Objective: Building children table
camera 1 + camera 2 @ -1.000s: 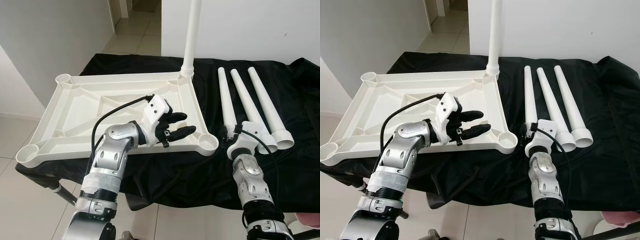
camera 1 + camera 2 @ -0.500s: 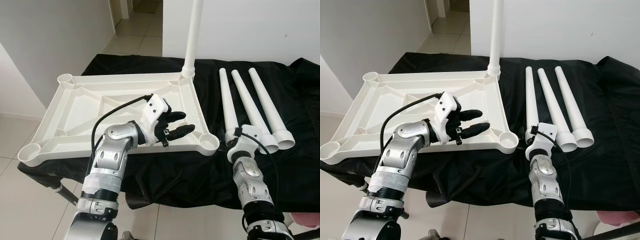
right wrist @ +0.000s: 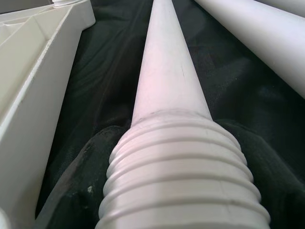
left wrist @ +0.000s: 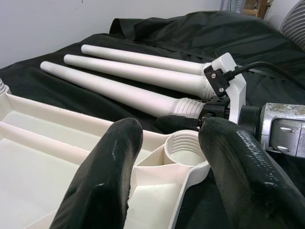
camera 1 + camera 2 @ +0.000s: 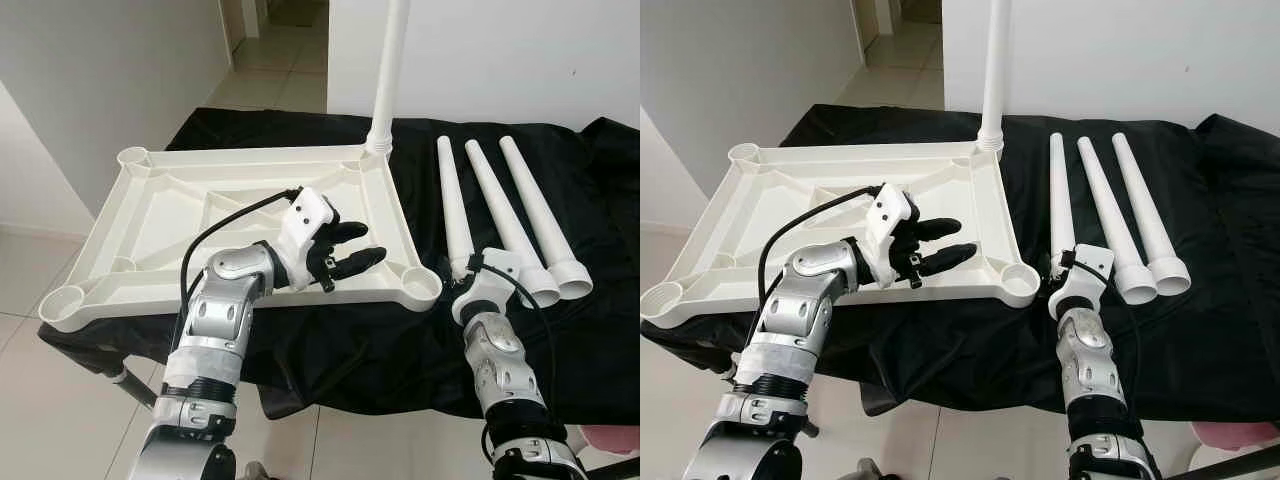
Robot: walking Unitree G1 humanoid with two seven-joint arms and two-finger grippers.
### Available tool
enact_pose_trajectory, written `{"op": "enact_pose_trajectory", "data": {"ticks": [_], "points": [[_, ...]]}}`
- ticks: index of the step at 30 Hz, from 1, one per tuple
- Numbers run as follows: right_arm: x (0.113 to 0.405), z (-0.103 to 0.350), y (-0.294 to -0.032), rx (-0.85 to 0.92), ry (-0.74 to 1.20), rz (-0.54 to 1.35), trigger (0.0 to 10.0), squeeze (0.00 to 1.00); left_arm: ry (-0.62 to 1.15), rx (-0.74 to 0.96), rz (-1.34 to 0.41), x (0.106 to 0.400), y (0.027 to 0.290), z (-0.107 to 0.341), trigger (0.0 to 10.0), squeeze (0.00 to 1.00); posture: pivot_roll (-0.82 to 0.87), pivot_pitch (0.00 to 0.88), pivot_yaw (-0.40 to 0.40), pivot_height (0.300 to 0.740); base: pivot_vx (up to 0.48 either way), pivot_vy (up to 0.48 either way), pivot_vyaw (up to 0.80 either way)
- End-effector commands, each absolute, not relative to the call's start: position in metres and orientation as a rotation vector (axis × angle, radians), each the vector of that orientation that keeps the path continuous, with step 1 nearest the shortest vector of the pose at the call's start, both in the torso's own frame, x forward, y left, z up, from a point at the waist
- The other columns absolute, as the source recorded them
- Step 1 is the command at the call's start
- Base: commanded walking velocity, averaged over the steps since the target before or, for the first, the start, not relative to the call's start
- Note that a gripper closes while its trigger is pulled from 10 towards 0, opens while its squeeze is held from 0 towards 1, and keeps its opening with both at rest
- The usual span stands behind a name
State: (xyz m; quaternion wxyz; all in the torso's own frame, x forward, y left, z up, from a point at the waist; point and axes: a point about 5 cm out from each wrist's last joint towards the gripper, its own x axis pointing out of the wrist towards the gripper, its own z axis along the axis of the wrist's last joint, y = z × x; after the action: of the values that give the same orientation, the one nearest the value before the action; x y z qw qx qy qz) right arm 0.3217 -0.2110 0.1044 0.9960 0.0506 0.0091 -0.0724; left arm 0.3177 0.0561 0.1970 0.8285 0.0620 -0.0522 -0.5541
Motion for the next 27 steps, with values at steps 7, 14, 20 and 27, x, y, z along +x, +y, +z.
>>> {"op": "enact_pose_trajectory", "data": {"ticks": [7,14,20,27], "points": [[0.328,0.108,-0.211,0.119,0.05,-0.15,10.0,0.0,-0.183,0.128,-0.858,0.336,0.069,0.212,10.0,0.0,-0.06,0.039,0.041,0.74,0.0,0.0,0.0],[0.343,0.14,-0.216,-0.043,-0.014,-0.198,10.0,0.0,-0.186,0.051,-0.863,0.343,0.065,0.225,10.0,1.0,-0.06,0.039,0.048,0.74,0.0,0.0,0.0],[0.347,0.161,-0.214,-0.168,-0.094,-0.214,10.0,0.0,-0.203,0.073,-0.844,0.346,0.068,0.232,10.0,0.0,-0.06,0.038,0.05,0.74,0.0,0.0,0.0],[0.345,0.191,-0.202,-0.184,-0.251,-0.192,10.0,0.0,-0.215,0.01,-0.852,0.351,0.073,0.245,10.0,0.0,-0.07,0.04,0.071,0.74,0.0,0.0,0.0]]}}
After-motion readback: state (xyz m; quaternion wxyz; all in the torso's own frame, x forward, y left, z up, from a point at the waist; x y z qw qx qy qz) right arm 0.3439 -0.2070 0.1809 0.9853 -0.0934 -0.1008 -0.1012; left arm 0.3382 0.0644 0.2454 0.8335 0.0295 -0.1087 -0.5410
